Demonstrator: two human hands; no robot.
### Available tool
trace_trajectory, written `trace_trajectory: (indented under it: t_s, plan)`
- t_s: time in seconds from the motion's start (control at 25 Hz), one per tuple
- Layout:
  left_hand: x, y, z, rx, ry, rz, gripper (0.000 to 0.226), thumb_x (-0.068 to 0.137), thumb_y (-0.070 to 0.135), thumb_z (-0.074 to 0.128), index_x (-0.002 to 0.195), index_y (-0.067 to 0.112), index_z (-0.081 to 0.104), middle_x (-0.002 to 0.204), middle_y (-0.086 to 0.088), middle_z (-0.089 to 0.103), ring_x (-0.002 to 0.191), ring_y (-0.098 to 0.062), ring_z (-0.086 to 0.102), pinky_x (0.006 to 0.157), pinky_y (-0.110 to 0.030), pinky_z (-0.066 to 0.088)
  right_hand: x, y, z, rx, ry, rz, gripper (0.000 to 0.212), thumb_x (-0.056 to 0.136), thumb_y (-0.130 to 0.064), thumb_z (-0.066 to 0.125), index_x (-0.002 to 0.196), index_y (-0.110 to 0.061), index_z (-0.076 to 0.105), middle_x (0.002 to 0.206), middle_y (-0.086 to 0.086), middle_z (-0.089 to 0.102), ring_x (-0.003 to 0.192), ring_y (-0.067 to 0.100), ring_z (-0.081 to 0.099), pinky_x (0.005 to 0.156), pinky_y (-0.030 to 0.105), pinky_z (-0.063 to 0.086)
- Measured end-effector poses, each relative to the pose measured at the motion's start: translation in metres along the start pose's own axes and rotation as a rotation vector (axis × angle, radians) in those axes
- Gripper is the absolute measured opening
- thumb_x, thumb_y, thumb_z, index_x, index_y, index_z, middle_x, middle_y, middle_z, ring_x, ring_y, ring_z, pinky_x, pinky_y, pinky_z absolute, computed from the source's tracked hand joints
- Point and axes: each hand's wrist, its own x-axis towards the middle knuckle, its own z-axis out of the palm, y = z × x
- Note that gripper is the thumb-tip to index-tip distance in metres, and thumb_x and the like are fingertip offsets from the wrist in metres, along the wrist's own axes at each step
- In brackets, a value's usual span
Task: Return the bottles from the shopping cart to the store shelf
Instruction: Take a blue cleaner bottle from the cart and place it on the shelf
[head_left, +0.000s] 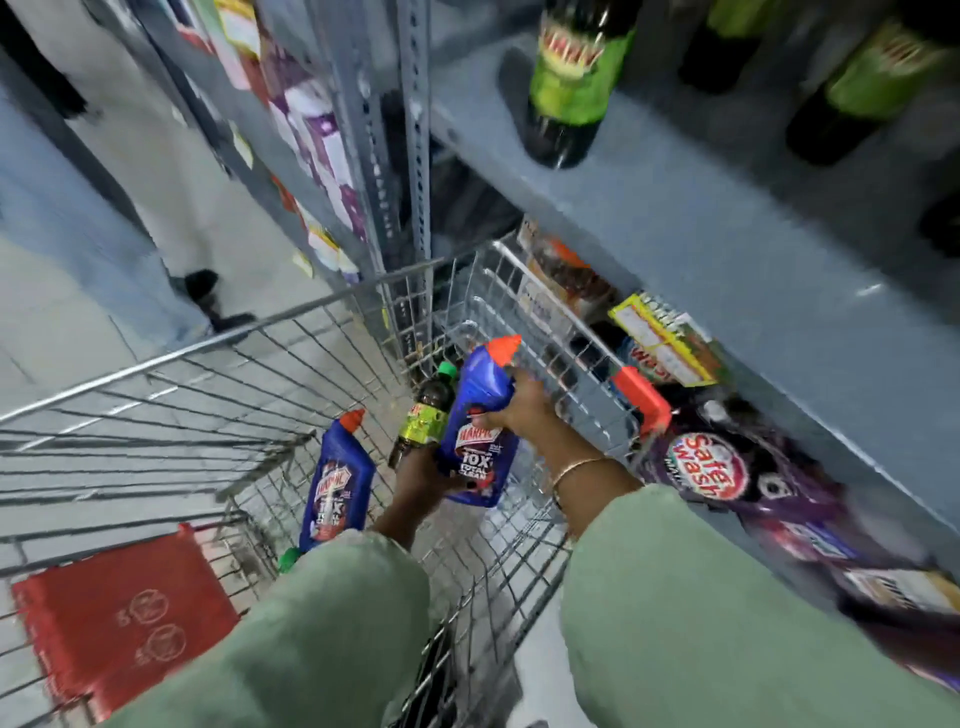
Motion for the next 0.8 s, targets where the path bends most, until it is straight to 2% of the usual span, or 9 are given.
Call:
trace_trajectory:
  t_s: [0.08,0.12,0.2,0.32,0.4,0.48,0.68,0.8]
  plan:
    - [-0.018,0.031,-0.021,-0.024,0.084,0.087,0.042,0.060,0.015,0.084,0.094,-0.002,0.066,0.075,-0.017,0.065,0.078,-0.029,0.062,0.060,-0.029,0.043,-0.036,-0.041,-0.030,-0.046,0.038,-0.131,0.072,0.059,-0.009,0.083,0.123,-0.005,0.050,0.121,0.017,0.062,0.112,0.031,0.058,0.096,0.037,0.044]
    - [-0.027,0.049,-0.031,-0.037,0.119,0.117,0.041,0.062,0.014,0.081,0.095,-0.002,0.065,0.077,-0.022,0.067,0.080,-0.033,0.065,0.062,-0.034,0.041,-0.052,-0.059,-0.044,-0.046,0.068,-0.201,0.073,0.060,-0.010,0.083,0.125,-0.006,0.049,0.122,0.017,0.062,0.113,0.031,0.058,0.095,0.035,0.043]
    - [-0.051,0.091,-0.053,-0.026,0.204,0.219,0.040,0.065,0.010,0.079,0.100,-0.003,0.065,0.090,-0.027,0.070,0.090,-0.037,0.066,0.066,-0.036,0.041,-0.087,-0.093,-0.077,-0.083,0.179,-0.328,0.075,0.056,-0.015,0.085,0.122,-0.007,0.050,0.118,0.018,0.063,0.108,0.032,0.058,0.090,0.035,0.044]
    - [-0.081,0.155,-0.073,-0.011,0.273,0.397,0.065,0.049,0.034,0.082,0.104,0.003,0.065,0.098,-0.021,0.072,0.092,-0.033,0.067,0.074,-0.036,0.049,-0.128,-0.126,-0.129,-0.116,0.335,-0.423,0.071,0.049,-0.022,0.087,0.111,-0.009,0.054,0.107,0.019,0.066,0.105,0.036,0.056,0.087,0.042,0.047]
    - [-0.100,0.195,-0.073,-0.004,0.286,0.481,0.061,0.054,0.033,0.082,0.104,0.004,0.064,0.100,-0.019,0.072,0.092,-0.032,0.067,0.078,-0.038,0.051,-0.156,-0.139,-0.167,-0.121,0.408,-0.454,0.071,0.050,-0.022,0.087,0.111,-0.010,0.053,0.108,0.018,0.064,0.108,0.034,0.051,0.086,0.039,0.045]
    - [-0.122,0.239,-0.056,0.000,0.278,0.553,0.050,0.060,0.021,0.083,0.102,0.002,0.064,0.100,-0.019,0.072,0.092,-0.032,0.067,0.079,-0.039,0.053,-0.188,-0.137,-0.213,-0.143,0.516,-0.460,0.070,0.052,-0.021,0.086,0.112,-0.010,0.053,0.110,0.019,0.063,0.110,0.033,0.048,0.086,0.036,0.042]
    - [-0.147,0.305,0.024,0.019,0.151,0.655,0.053,0.057,0.023,0.087,0.101,0.004,0.064,0.100,-0.017,0.073,0.092,-0.032,0.068,0.083,-0.045,0.054,-0.235,-0.083,-0.290,-0.136,0.697,-0.380,0.068,0.053,-0.019,0.085,0.112,-0.010,0.052,0.112,0.017,0.062,0.109,0.032,0.048,0.086,0.037,0.043]
    - [-0.166,0.324,0.089,0.048,0.011,0.701,0.052,0.059,0.025,0.086,0.103,0.007,0.065,0.102,-0.013,0.073,0.092,-0.028,0.068,0.078,-0.036,0.054,-0.255,-0.029,-0.324,-0.157,0.796,-0.283,0.066,0.057,-0.017,0.083,0.114,-0.009,0.051,0.114,0.017,0.062,0.112,0.034,0.046,0.090,0.040,0.042]
